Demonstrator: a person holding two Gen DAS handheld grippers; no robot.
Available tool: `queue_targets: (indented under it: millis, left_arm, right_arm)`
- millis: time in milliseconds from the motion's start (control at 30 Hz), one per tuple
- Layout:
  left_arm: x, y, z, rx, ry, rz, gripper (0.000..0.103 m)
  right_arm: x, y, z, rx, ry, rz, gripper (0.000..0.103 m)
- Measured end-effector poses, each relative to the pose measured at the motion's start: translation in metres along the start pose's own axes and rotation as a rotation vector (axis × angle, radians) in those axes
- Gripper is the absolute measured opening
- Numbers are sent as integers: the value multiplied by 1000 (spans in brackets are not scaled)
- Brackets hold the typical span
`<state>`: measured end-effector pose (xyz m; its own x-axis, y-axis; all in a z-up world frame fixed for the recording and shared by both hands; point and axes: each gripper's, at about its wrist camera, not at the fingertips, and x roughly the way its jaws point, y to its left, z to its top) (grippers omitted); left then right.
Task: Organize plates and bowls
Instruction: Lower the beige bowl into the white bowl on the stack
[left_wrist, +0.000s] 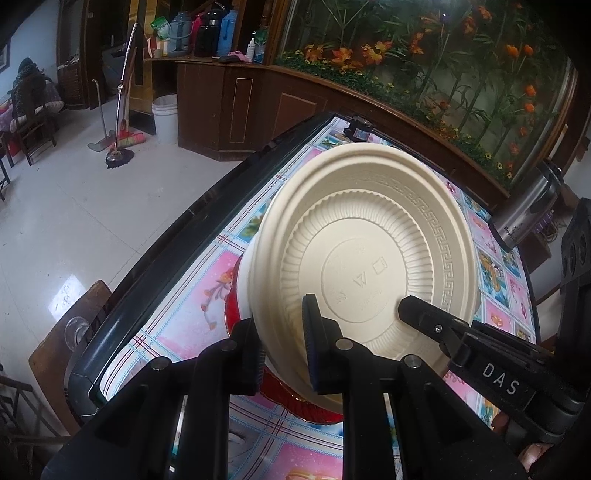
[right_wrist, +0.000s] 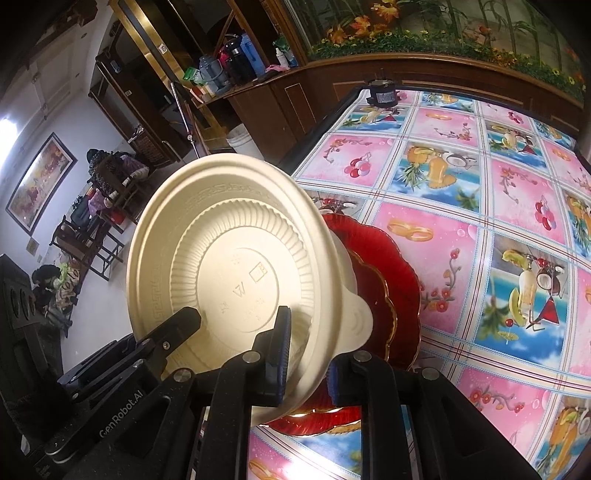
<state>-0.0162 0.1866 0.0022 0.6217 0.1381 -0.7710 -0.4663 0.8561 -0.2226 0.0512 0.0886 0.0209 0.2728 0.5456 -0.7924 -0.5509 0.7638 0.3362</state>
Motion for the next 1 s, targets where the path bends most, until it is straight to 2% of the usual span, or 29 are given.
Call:
queue_targets:
  millis: [133, 300, 567, 667, 700, 1000]
  left_arm:
    - [1, 1, 3, -7, 5, 4, 16]
    - [1, 2, 5, -20, 1, 4, 18]
    - [3, 0, 6, -21, 4, 11, 19]
    - [6, -5, 6, 1, 13, 7, 27]
    - [6, -7, 7, 7, 16, 0, 36]
    - [6, -13, 5, 28, 14, 8, 38]
  right_arm:
    - [2, 2, 3, -3, 6, -6, 19]
    - [5, 5, 6, -17, 17, -7, 32]
    - [5, 5, 7, -21, 10, -17, 32]
    - [3, 5, 7, -21, 4, -21, 32]
    - [3, 5, 7, -22, 1, -22, 32]
    - [-2, 6, 9, -29, -14, -35, 33]
